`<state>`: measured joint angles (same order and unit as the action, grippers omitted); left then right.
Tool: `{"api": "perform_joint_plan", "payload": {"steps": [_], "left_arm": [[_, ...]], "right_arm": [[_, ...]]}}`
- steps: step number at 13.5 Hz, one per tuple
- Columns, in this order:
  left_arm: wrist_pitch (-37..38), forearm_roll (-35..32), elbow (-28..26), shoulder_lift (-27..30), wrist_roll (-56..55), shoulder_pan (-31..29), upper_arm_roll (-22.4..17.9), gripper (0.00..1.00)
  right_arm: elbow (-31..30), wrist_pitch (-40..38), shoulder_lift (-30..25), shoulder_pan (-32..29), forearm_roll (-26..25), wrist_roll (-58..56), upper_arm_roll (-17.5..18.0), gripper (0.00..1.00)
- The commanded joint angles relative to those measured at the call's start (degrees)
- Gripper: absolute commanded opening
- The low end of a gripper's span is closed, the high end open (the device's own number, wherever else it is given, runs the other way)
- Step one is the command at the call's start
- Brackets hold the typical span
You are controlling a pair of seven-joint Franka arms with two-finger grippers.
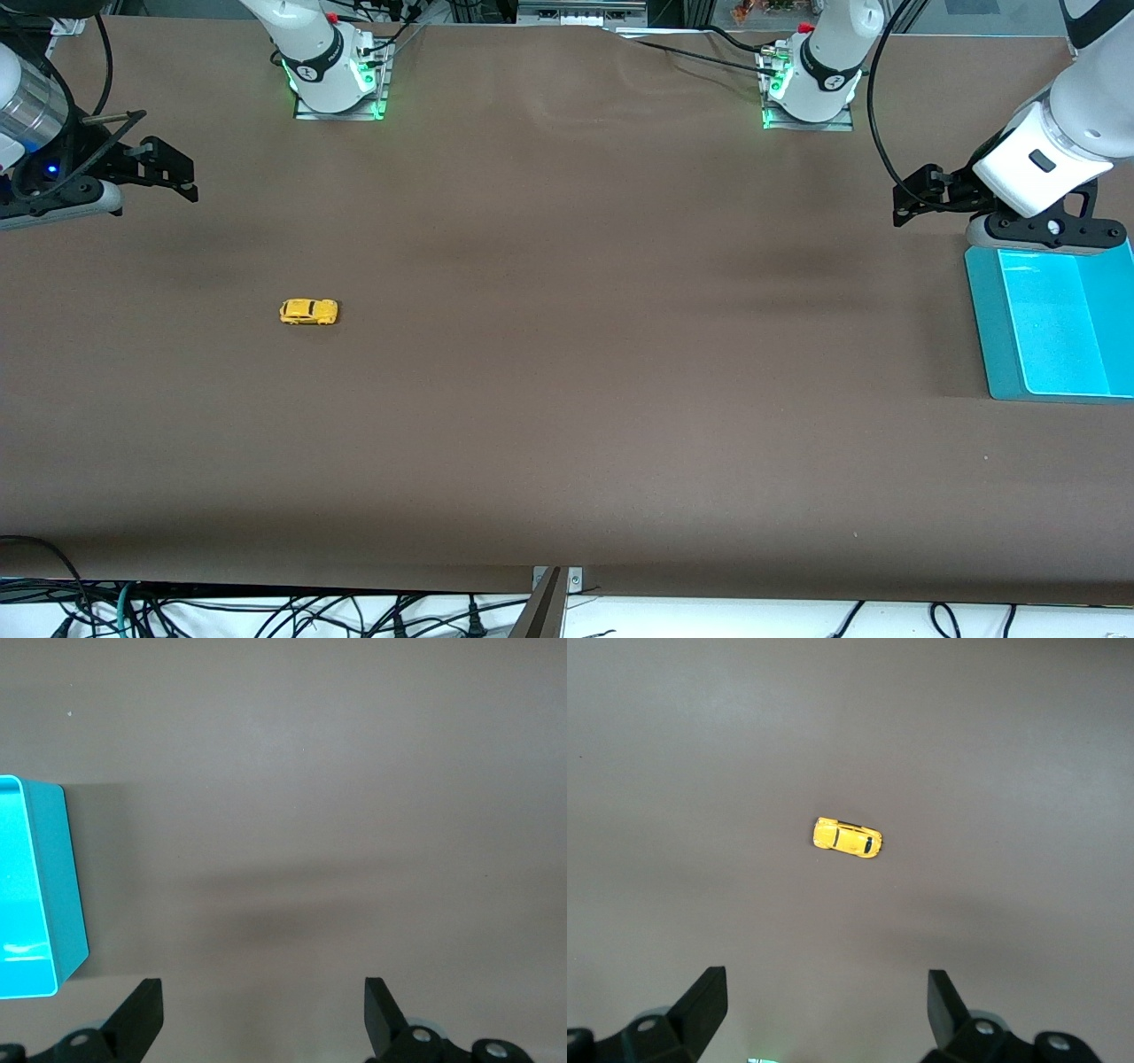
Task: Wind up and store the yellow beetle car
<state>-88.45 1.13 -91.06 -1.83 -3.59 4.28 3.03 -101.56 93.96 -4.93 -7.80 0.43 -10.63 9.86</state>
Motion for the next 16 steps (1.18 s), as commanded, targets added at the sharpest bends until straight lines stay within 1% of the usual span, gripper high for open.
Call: {"api": "perform_joint_plan", "payload": {"steps": [1,11,13,15,16], "left_arm": [[1.3,0.6,1.9,-0.7,1.1,-0.3,0.0,1.00],[1.3,0.7,1.9,-0.7,1.1,-0.4,0.0,1.00],[1.4,0.7,1.9,-0.7,1.1,-0.4,0.0,1.00],[1.4,0.7,1.9,-0.7,1.1,-0.4,0.0,1.00],[1.4,0.7,1.9,-0.7,1.1,-0.4,0.0,1.00]], "right_arm": [[0.9,-1.3,0.0,0.9,0.3,1.7,-0.7,1.00],[0.7,-1.4,0.3,1.0,0.0,0.9,-0.6,1.00],[0.8,-2.5,0.2,1.0,-0.1,1.5,-0.6,1.00],[0.9,-2.6,0.1,2.2,-0.1,1.5,-2.0,1.00],[0.9,-2.6,0.2,3.7,-0.1,1.4,-4.0,1.00]]}}
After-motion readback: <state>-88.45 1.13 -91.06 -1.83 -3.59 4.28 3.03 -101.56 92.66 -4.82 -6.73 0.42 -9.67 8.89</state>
